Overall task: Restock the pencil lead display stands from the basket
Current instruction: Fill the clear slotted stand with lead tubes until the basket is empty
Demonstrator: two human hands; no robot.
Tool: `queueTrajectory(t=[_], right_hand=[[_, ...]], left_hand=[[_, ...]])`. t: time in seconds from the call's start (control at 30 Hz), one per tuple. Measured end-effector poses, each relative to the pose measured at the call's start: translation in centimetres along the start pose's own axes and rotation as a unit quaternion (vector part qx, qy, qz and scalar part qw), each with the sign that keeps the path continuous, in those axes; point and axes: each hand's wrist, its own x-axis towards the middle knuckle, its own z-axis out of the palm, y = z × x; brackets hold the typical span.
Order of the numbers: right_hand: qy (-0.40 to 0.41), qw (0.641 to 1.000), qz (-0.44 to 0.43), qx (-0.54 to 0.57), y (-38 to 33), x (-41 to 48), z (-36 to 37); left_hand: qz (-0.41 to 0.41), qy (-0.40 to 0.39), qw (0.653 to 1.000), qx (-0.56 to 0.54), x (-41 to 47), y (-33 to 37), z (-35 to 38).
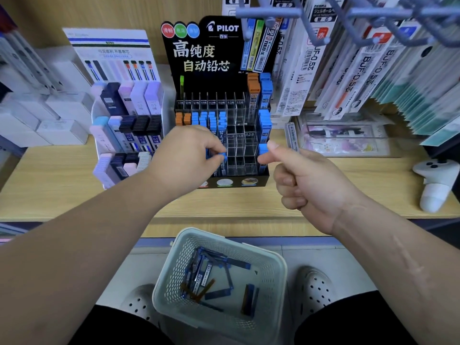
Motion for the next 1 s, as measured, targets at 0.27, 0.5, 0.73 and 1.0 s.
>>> queueTrajectory(t=[0.27, 0.5, 0.73, 1.0], right_hand=[[0.03, 0.992, 0.035, 0.117, -0.6, -0.1, -0.5], [0.06, 0.997, -0.04, 0.027, -0.5, 0.1, -0.6], [0.031, 0.989, -0.134, -0.056, -0.8, 0.2, -0.5], [0.097, 0.977, -0.188, -0.008, -1.0, 1.0, 1.0]], left_hand=[[-0.014, -0.002, 0.999, 0.044, 0.3, 0.3, 1.3], [-0.027, -0.031, 0.998, 0.049, 0.3, 0.4, 0.8], [-0.153, 0.018, 0.948, -0.277, 0.2, 3.6, -1.6], [-0.151, -0.032, 0.941, -0.3, -0.3, 3.5, -0.9]])
